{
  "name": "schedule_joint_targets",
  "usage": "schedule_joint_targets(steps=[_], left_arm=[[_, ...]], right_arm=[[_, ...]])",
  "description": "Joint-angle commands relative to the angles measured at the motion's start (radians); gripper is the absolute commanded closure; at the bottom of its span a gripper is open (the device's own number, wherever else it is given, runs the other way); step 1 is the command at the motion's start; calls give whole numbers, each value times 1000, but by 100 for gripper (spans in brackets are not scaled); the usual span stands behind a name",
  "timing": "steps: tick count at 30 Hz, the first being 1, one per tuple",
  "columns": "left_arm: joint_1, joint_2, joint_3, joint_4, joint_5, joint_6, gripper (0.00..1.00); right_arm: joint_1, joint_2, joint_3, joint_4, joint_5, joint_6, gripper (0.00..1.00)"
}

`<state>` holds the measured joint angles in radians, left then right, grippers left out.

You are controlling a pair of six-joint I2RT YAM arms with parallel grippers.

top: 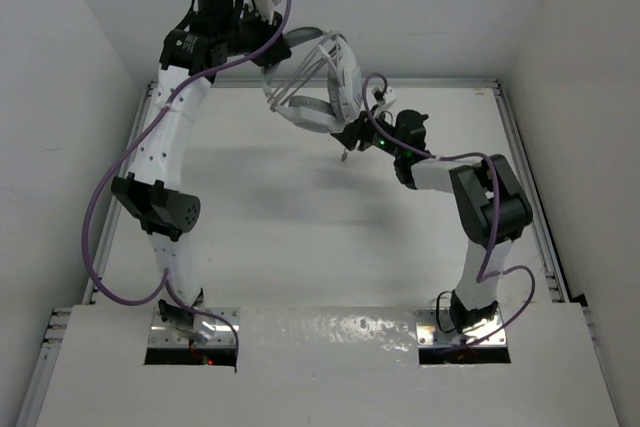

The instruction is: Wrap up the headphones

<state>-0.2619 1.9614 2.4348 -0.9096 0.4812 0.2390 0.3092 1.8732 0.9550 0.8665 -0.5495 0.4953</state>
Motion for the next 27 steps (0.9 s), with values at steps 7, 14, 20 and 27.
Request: schedule_joint_targets(steps=[7, 14, 20, 27], left_arm=[[96, -56, 69, 213, 205, -281, 100], [174, -36, 155, 308, 215, -452, 100], [199, -13, 90, 435, 214, -656, 100], [216, 10, 0, 552, 239, -834, 100]], right_arm=[[11, 142, 88, 72, 172, 218, 100], [115, 187, 79, 40, 234, 187, 100], [293, 224, 232, -131, 149, 117, 100], [421, 267, 436, -339, 19, 85, 100]])
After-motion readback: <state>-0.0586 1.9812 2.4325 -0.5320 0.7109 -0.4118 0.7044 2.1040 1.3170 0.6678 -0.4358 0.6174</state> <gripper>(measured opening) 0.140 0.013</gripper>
